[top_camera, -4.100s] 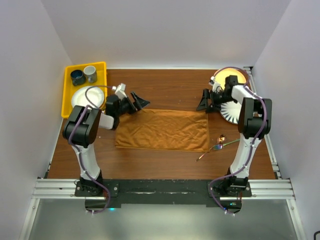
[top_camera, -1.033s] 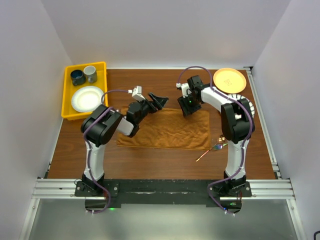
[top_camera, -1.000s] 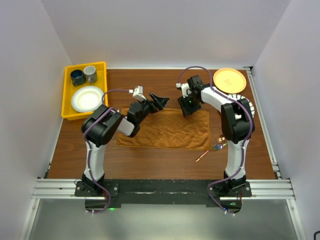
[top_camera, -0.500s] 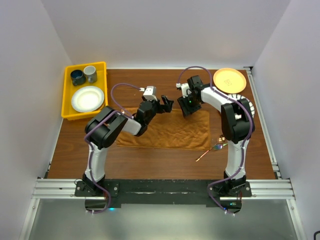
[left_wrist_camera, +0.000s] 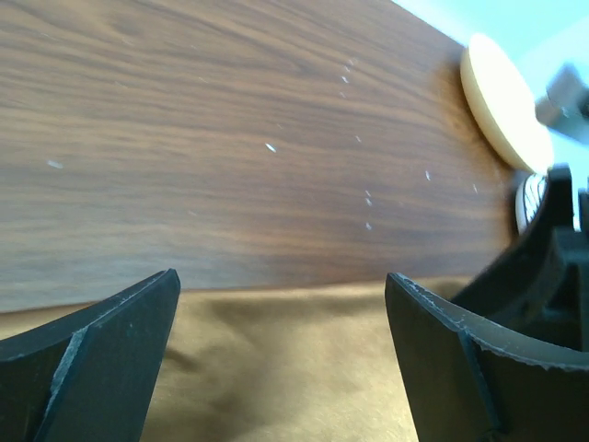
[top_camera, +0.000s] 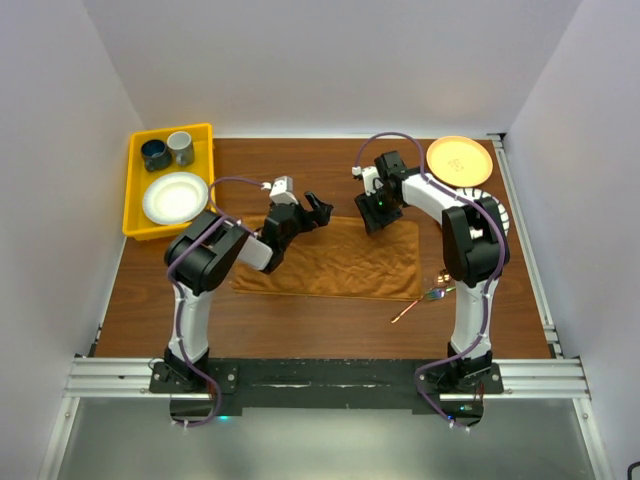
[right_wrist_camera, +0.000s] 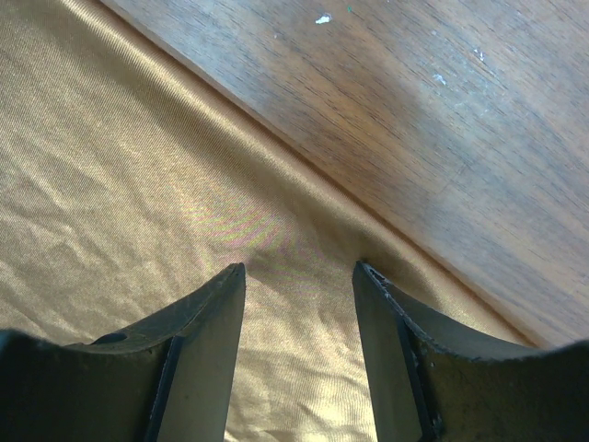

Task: Fold the napkin into a case and place the utensils inside
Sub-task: Smooth out the rectangle-folded napkin at the center of the board.

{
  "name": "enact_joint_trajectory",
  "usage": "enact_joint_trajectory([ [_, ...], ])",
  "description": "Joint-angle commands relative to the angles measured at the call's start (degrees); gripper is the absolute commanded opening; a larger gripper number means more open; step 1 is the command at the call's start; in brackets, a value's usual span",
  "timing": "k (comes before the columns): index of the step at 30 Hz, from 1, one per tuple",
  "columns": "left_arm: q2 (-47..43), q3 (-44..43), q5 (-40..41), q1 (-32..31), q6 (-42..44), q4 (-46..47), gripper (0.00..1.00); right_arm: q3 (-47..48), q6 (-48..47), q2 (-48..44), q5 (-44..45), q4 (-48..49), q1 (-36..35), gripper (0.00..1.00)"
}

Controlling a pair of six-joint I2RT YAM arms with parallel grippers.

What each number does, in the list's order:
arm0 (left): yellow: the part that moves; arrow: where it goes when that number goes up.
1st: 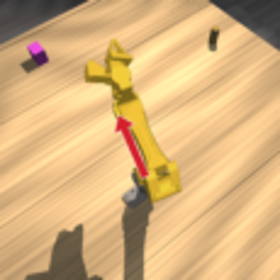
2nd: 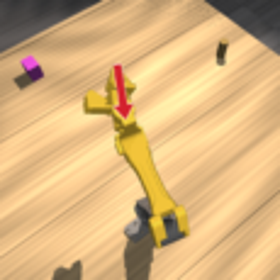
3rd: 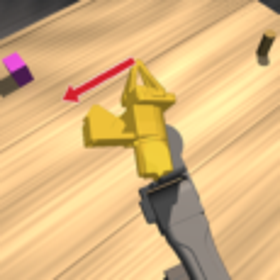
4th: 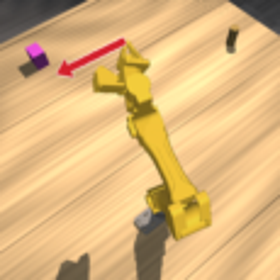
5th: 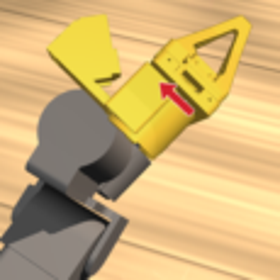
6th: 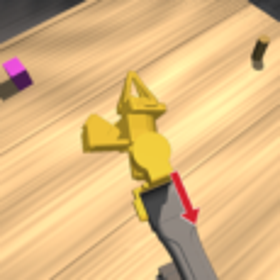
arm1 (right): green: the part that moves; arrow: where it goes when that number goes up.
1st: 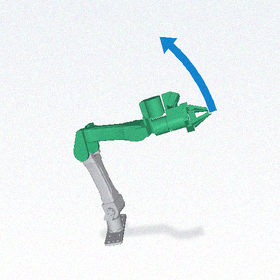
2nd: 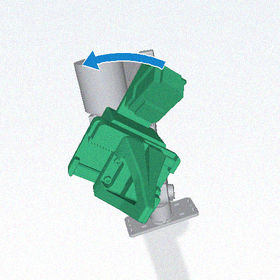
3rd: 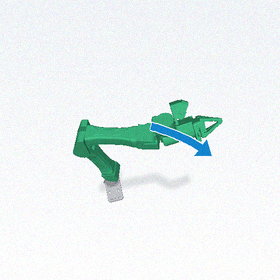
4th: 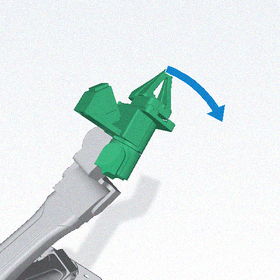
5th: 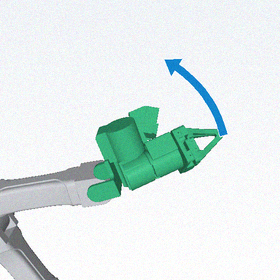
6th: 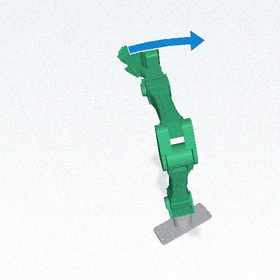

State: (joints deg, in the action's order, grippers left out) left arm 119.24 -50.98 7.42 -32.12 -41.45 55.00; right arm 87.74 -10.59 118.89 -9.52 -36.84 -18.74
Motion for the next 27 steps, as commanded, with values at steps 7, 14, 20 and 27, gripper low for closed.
enact_joint_trajectory([
  [7,1.3,7.6,-2.8,6.9,-11.8,10.8,1.0,-0.8,-1.4,3.3,1.6,-2.3,0.2,0.56],
  [14,1.3,10.8,-4.4,10.0,-12.8,15.7,1.0,-0.7,-1.7,3.5,1.9,-2.4,0.3,0.56],
  [20,0.7,12.0,-5.5,12.3,-12.3,16.1,1.0,-0.9,-1.8,3.5,2.1,-2.4,0.2,0.55],
  [27,-1.4,12.8,-5.9,15.1,-10.8,15.3,1.0,-0.9,-2.0,3.8,2.3,-2.4,0.3,0.55],
])
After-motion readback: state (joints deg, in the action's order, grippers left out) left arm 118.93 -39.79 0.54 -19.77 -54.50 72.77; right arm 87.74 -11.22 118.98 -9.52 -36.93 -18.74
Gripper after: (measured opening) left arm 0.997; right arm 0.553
